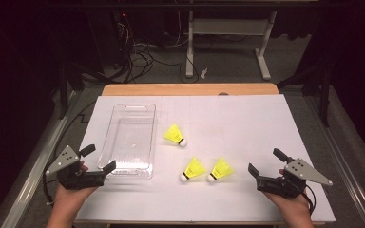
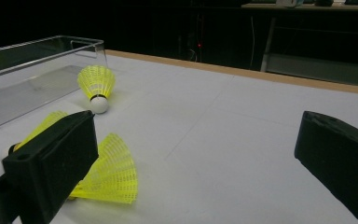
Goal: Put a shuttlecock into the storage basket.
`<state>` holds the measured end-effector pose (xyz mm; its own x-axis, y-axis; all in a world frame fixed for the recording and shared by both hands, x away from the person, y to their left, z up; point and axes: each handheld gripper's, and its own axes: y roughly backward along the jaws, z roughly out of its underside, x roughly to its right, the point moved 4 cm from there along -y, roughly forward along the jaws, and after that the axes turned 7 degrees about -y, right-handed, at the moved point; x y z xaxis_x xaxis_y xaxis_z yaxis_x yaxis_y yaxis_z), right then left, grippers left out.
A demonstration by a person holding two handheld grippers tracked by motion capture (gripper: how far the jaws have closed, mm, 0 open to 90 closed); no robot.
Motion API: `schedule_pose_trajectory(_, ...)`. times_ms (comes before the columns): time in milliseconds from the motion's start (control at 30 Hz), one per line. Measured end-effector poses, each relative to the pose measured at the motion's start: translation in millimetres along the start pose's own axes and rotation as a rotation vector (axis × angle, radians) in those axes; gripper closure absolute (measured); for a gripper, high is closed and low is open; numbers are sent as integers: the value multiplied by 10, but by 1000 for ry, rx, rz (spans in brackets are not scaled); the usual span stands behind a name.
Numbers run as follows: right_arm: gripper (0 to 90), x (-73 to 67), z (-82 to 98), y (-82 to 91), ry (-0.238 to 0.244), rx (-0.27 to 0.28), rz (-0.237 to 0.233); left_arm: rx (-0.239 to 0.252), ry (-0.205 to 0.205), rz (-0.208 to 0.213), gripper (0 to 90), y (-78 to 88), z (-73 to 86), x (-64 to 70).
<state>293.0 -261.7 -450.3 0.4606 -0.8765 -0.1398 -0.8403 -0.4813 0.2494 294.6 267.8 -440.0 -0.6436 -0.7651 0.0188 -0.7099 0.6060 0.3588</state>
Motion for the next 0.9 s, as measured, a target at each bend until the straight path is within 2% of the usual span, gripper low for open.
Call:
schedule_pose_trajectory(200,1,14,0,-1,4,-2,1,-19,0,-18,1,30,-41,-43)
schedule_pose_trajectory(267,1,20,-6,15,8,1,2,-50,-8,-18,1,31,1,-57)
schedule_pose_trajectory(300,1,21,-9,21,6,3,3,-50,-8,-18,1,31,1,-57)
schedule_pose_trajectory(400,1,27,-16,33,3,7,8,-89,-2,3,1,21,99,-61)
schedule_pose_trajectory(567,1,28,-17,40,3,7,8,-108,4,-2,1,35,186,-76)
schedule_pose_trajectory(600,1,27,-18,41,2,7,8,-118,16,10,1,44,225,-88)
schedule_pose_trajectory(900,1,33,-19,48,3,8,8,-202,24,54,1,60,417,-64)
